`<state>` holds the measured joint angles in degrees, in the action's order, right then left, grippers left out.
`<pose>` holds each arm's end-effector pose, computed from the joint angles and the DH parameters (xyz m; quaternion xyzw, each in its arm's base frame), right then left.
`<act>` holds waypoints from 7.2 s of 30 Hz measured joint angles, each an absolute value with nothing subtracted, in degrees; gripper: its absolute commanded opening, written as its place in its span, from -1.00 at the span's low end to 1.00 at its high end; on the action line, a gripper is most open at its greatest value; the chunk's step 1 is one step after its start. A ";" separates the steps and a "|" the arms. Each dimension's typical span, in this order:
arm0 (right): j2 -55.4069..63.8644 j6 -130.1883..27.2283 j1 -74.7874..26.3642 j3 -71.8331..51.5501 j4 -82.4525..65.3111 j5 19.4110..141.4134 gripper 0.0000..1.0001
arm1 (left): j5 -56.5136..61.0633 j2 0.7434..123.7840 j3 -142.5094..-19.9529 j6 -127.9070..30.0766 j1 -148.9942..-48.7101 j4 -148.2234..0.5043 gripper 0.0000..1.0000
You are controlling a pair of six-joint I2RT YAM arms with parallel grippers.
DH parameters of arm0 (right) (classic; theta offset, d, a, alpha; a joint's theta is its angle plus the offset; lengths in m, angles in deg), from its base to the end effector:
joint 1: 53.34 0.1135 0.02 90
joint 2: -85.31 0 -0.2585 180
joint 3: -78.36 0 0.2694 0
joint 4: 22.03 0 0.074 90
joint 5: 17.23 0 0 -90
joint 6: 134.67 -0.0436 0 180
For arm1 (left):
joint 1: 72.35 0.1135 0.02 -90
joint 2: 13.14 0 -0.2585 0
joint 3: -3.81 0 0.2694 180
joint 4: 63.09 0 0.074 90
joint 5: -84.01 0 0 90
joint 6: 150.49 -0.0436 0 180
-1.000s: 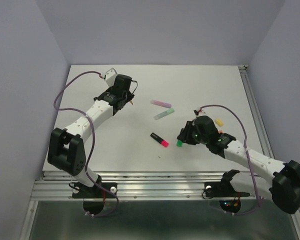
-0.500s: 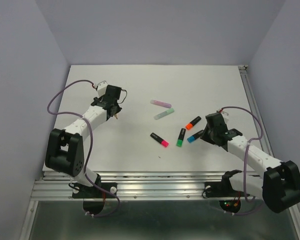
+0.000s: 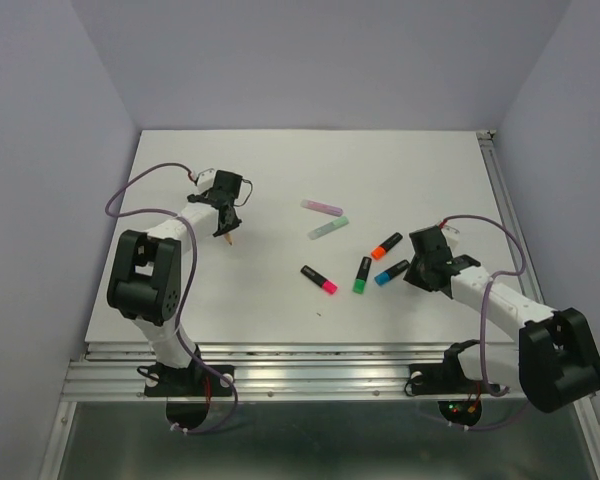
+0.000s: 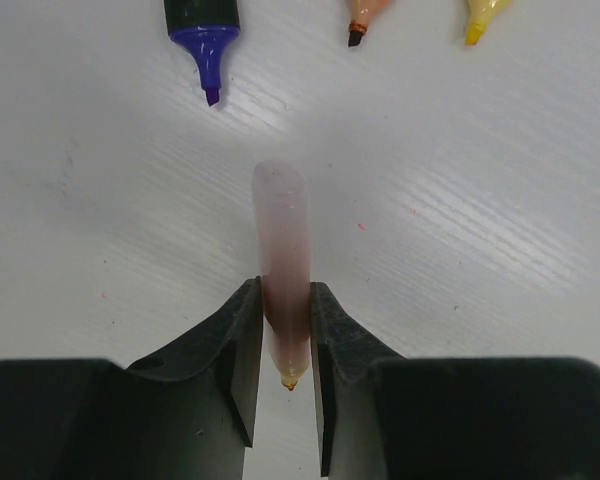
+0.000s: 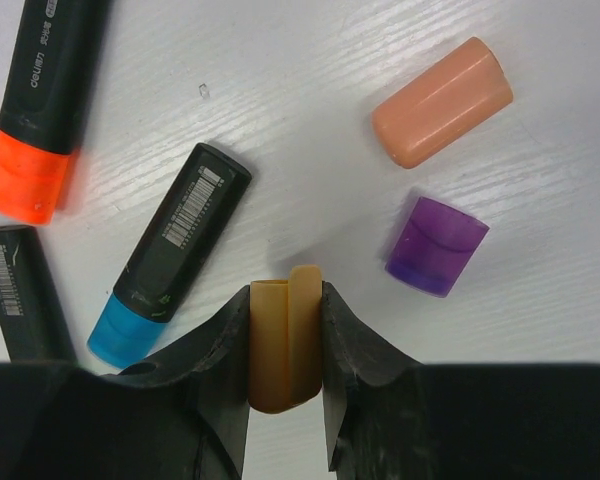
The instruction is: Open the pen caps
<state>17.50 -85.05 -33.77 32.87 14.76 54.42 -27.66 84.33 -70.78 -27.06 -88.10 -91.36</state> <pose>0.2221 0.0644 0.1515 0.2136 0.9282 -0.0018 0.3045 0.3640 -0.0859 0.1759 -0.2041 0.9057 0.0253 0.3708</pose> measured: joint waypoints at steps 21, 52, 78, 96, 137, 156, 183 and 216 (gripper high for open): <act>17.15 -86.25 -34.57 32.89 16.42 53.07 0.14 | -25.25 87.30 -72.85 -28.38 -86.48 -89.42 -0.83; 38.77 -81.48 -34.57 32.87 14.47 57.83 1.00 | -11.99 76.42 -73.86 -27.00 -88.63 -91.60 0.98; 39.97 -81.53 -34.57 38.60 7.87 60.54 1.00 | -9.87 84.61 -71.91 6.66 -118.88 -103.73 0.97; 42.17 -82.01 -34.57 39.73 7.08 60.50 1.00 | -12.51 100.42 -90.05 9.17 -119.01 -117.52 0.47; 32.73 -77.53 -32.87 39.30 -10.23 97.24 1.00 | -31.33 73.33 -81.14 -7.24 -119.36 -87.23 -1.00; 11.97 -74.77 -21.98 24.08 -22.25 99.40 0.86 | -20.93 70.41 -77.99 -10.82 -119.12 -83.60 -1.00; 8.32 -74.71 -20.65 20.52 -24.45 99.62 -0.99 | -15.07 70.51 -77.99 -7.04 -116.21 -81.57 -1.00; 22.22 -87.01 -9.90 36.39 -30.27 106.49 -0.99 | -20.82 81.64 -81.83 -10.74 -93.22 -72.87 -1.00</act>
